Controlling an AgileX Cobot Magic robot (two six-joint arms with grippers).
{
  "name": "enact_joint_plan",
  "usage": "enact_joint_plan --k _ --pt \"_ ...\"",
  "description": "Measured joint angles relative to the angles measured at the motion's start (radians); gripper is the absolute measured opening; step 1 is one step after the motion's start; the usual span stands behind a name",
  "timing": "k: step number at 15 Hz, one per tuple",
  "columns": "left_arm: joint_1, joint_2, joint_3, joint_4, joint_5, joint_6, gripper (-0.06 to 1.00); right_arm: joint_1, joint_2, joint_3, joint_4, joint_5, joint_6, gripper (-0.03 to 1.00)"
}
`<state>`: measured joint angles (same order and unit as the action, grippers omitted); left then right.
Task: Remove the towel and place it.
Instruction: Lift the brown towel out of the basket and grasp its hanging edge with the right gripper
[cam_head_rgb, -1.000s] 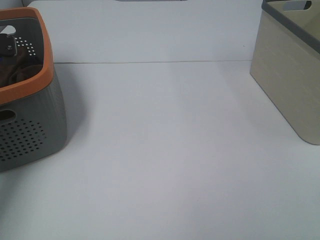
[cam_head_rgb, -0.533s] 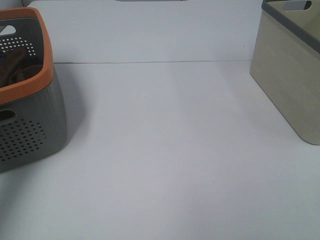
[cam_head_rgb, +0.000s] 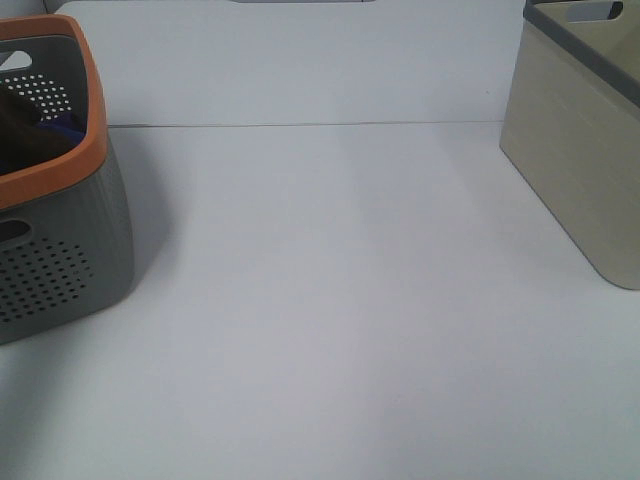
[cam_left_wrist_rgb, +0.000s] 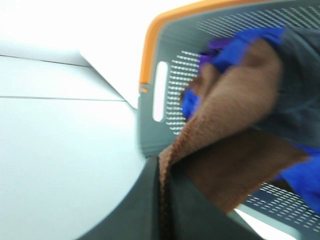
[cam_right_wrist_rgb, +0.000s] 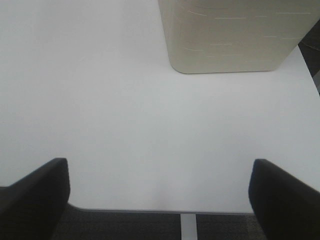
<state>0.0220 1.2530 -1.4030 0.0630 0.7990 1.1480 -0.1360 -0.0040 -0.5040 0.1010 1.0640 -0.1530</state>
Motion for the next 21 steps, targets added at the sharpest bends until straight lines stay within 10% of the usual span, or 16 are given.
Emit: enact_joint_plan --k 7,14,18,21 --pt "0.000 -0.042 -0.066 -0.227 -0.184 0.285 0.00 0.000 0.000 0.000 0.000 0.000 0.000 0.86" --pt "-0.051 0.005 -0.203 -0.822 -0.202 0.842 0.00 0.000 0.000 0.000 0.052 -0.005 -0.006 0.86" --pt "-0.242 0.084 -0.254 -0.869 -0.203 0.927 0.00 0.000 0.067 -0.018 0.270 -0.093 -0.142 0.86" --pt "-0.417 0.178 -0.257 -0.870 -0.204 0.961 0.00 0.000 0.253 -0.021 0.653 -0.212 -0.507 0.86"
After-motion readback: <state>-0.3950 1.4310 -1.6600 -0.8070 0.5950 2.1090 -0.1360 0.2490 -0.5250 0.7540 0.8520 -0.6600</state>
